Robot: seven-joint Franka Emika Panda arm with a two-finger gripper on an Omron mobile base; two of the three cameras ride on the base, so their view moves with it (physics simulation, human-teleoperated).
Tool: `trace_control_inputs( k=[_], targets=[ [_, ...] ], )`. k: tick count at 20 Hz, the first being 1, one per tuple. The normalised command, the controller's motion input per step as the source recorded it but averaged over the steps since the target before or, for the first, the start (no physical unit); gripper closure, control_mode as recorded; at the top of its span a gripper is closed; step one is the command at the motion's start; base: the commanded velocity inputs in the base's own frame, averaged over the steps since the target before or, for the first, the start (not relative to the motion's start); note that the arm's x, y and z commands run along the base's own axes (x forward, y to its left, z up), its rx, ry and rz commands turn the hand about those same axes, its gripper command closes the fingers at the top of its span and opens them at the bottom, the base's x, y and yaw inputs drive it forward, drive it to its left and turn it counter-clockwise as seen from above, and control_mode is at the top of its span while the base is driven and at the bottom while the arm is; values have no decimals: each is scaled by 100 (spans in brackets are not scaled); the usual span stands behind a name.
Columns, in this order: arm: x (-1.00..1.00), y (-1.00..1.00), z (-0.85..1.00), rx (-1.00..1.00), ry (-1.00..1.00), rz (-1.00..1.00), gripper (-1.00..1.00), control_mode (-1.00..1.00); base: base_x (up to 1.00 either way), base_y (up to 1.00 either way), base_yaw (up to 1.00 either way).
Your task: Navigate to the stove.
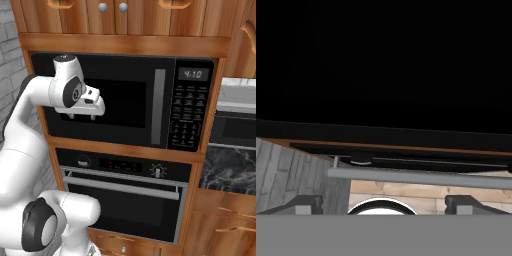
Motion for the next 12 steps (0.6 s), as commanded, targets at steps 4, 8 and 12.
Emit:
trace_control_inputs(
  k=[4,8,12],
  targets=[
    [0,0,-6,0,0,0,-100,-100,0,0,0],
    [0,0,-5,0,0,0,-100,-100,0,0,0],
    [0,0,-1,0,0,0,-100,-100,0,0,0]
  ],
)
